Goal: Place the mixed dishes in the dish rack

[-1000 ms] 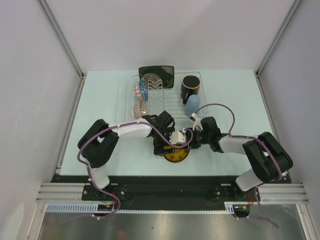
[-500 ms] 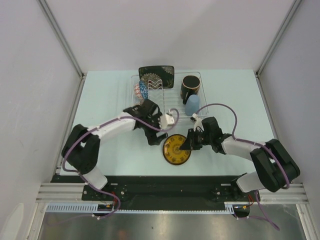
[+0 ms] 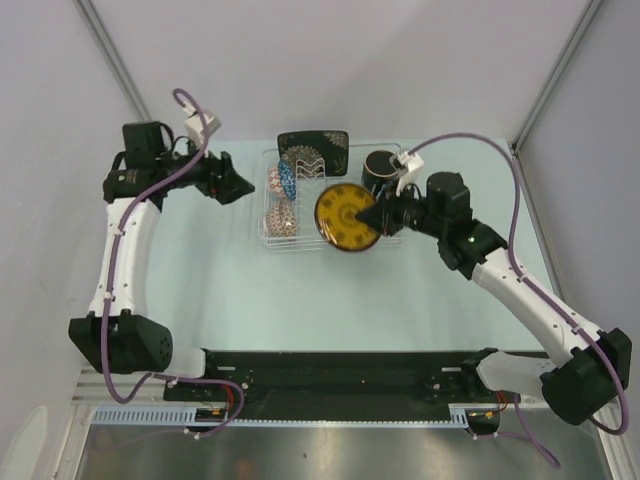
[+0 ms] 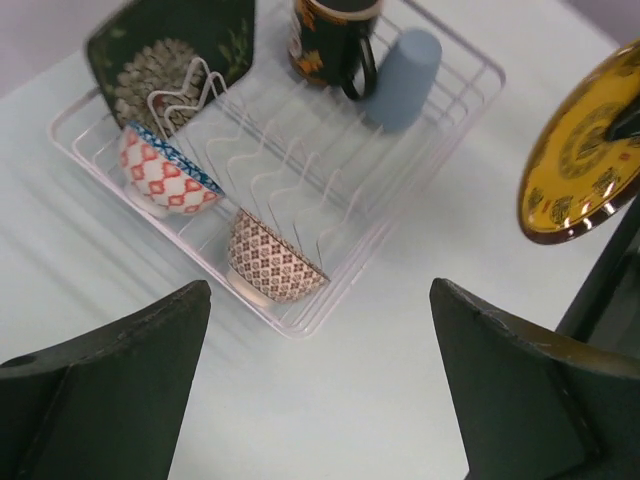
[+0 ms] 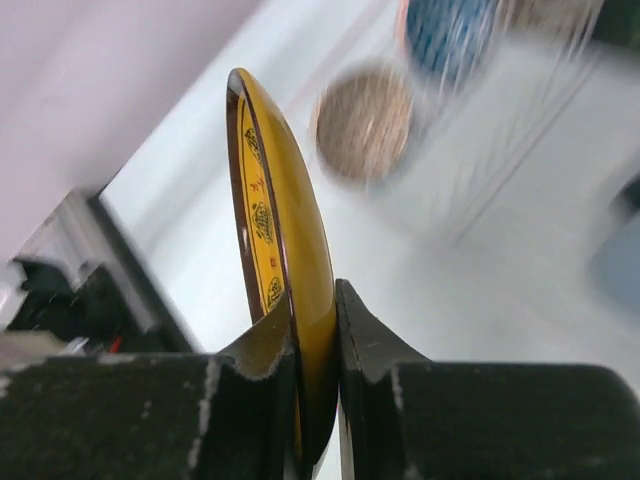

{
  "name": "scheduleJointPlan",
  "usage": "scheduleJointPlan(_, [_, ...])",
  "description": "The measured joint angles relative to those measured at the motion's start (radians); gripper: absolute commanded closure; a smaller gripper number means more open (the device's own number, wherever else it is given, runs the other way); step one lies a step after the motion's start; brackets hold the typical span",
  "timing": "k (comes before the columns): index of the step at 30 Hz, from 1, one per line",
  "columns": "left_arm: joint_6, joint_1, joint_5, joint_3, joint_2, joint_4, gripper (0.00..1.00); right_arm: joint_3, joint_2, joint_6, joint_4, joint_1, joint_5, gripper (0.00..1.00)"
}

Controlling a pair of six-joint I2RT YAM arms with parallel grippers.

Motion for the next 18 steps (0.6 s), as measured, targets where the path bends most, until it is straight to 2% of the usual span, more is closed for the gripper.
scheduleJointPlan(3, [-0.085, 0.105, 0.074, -0.079, -0.012, 0.063, 0.05, 0.159, 0.030, -0.128, 0.037, 0.042, 0.119, 1.00])
scheduleJointPlan(7, [-0.169, 0.178, 0.126, -0.233, 0.001, 0.137, 0.06, 0.255, 0.102, -0.479, 0.177, 0.183, 0.314, 1.00])
scheduleJointPlan(10, [-0.219, 0.190, 0.150, -0.348, 0.011, 0.192, 0.06, 0.297, 0.235, -0.805, 0.275, 0.270, 0.411, 1.00])
scheduleJointPlan(14, [-0.269, 0.200, 0.172, -0.440, 0.011, 0.270, 0.06, 0.320, 0.399, -1.095, 0.252, 0.296, 0.469, 1.00])
scheduleJointPlan(18, [-0.301, 0.221, 0.180, -0.476, 0.011, 0.337, 0.06, 0.346, 0.500, -1.250, 0.153, 0.291, 0.506, 1.00])
